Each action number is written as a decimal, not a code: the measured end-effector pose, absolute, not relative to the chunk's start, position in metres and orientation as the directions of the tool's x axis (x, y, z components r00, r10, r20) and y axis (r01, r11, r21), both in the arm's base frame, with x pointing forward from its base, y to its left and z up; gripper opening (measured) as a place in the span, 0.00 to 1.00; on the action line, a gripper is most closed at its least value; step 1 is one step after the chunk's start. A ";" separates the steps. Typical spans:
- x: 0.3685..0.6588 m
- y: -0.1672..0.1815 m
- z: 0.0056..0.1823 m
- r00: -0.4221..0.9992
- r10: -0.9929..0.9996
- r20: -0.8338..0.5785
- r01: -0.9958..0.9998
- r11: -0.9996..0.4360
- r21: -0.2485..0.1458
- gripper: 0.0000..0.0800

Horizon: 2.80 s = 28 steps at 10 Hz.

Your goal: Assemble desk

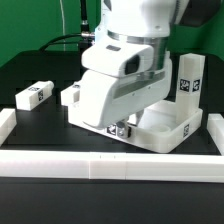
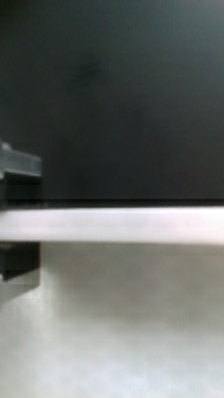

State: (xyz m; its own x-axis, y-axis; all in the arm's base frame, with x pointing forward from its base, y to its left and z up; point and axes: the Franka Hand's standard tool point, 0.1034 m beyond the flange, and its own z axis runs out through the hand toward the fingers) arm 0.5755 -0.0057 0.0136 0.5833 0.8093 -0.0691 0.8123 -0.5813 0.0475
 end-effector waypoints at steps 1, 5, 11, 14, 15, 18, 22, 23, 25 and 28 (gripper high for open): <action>0.581 -0.001 0.013 0.501 0.862 -0.081 0.866 -0.499 0.039 0.08; 0.589 -0.005 0.012 0.297 0.950 -0.099 0.955 -0.295 0.034 0.08; 0.619 0.037 0.013 -0.037 0.990 -0.140 0.999 0.038 0.001 0.08; 0.635 0.051 0.014 0.008 0.990 -0.140 1.000 -0.007 0.010 0.08; 0.637 0.054 0.012 0.038 0.989 -0.143 0.999 -0.037 0.010 0.08; 0.640 0.055 0.013 0.057 0.988 -0.142 0.998 -0.056 0.016 0.08; 0.625 0.045 0.036 0.073 0.982 -0.172 0.994 -0.086 -0.071 0.55; 0.629 0.039 0.051 0.086 0.981 -0.172 0.993 -0.098 -0.060 0.75; 0.635 0.026 0.080 0.106 0.979 -0.173 0.992 -0.115 -0.045 0.80; 0.629 -0.002 0.100 0.124 0.977 -0.171 0.990 -0.132 -0.039 0.81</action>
Offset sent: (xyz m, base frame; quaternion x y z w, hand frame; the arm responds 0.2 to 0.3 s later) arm 0.0000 0.0000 0.0000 0.0000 0.0000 -0.1938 0.9810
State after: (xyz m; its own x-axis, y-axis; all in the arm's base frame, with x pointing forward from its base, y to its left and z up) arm 0.6290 -0.0025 0.0999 0.1239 0.9774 -0.1711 0.9905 -0.1323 -0.0385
